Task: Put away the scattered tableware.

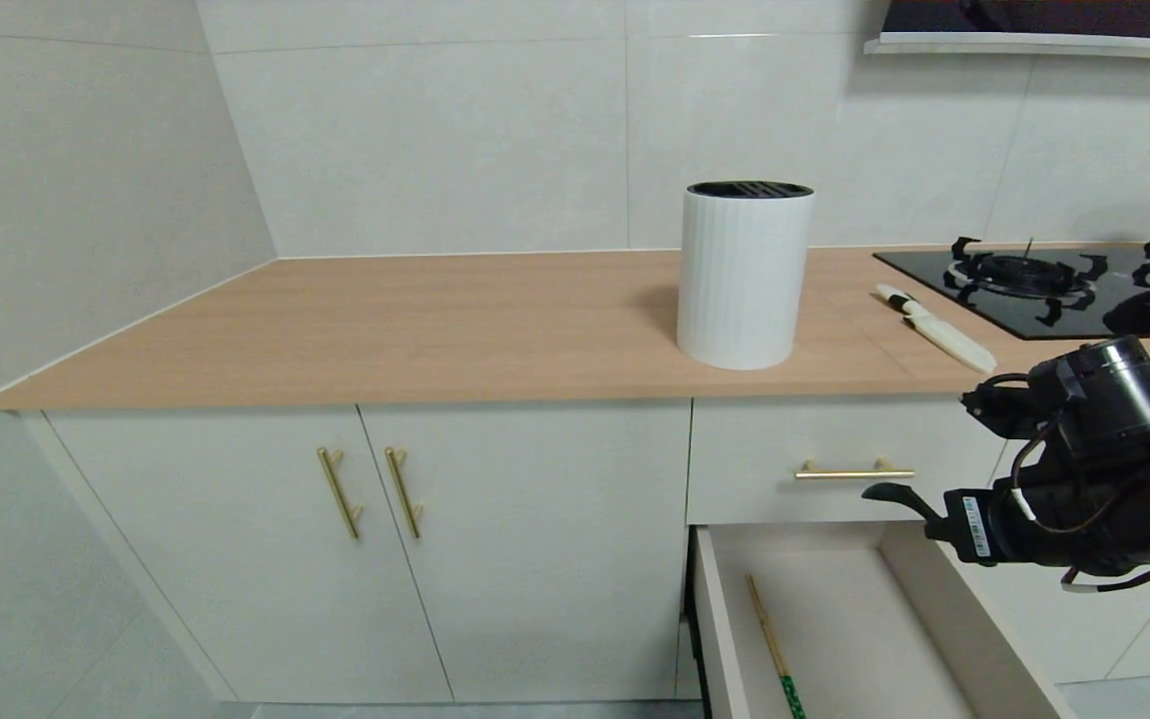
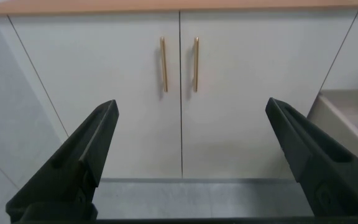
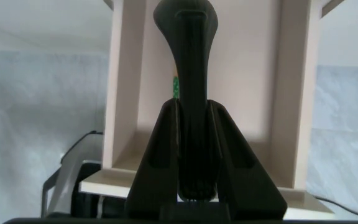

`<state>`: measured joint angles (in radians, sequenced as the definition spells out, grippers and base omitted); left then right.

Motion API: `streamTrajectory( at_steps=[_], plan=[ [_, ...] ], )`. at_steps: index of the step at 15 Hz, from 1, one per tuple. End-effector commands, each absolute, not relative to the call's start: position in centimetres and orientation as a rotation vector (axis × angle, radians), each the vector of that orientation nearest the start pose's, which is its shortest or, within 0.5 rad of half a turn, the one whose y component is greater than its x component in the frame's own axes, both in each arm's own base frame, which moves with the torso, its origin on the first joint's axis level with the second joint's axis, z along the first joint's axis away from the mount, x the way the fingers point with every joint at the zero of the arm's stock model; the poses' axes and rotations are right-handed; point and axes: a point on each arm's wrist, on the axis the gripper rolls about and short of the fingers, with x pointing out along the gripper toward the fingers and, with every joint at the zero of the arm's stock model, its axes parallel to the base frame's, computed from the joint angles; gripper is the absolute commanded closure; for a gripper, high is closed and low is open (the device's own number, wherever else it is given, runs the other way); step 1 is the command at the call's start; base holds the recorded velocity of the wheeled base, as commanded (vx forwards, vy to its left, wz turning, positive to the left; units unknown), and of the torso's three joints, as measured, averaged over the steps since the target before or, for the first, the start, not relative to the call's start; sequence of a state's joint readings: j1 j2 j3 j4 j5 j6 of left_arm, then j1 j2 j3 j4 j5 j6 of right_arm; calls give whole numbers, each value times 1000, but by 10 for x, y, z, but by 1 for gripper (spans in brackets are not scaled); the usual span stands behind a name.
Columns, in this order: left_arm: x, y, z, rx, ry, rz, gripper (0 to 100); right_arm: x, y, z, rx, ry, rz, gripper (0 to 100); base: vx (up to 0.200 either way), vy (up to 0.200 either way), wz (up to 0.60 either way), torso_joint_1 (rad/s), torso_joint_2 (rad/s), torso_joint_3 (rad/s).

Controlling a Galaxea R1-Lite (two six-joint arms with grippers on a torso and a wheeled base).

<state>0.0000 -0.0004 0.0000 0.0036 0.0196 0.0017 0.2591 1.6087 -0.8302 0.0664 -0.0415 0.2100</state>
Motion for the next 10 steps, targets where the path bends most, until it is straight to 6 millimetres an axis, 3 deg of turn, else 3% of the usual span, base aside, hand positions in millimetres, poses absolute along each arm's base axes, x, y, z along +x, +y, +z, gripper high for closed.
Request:
streamTrajectory(
  at_steps=[1, 10],
  plan=[
    [-23, 0, 75, 2, 3, 20, 0, 252, 65, 147, 68, 871, 109, 100, 0, 0, 0, -168, 471, 286],
    [-23, 0, 75, 2, 3, 20, 0, 256, 66, 141, 67, 877, 107, 100, 0, 0, 0, -131, 453, 311]
  ],
)
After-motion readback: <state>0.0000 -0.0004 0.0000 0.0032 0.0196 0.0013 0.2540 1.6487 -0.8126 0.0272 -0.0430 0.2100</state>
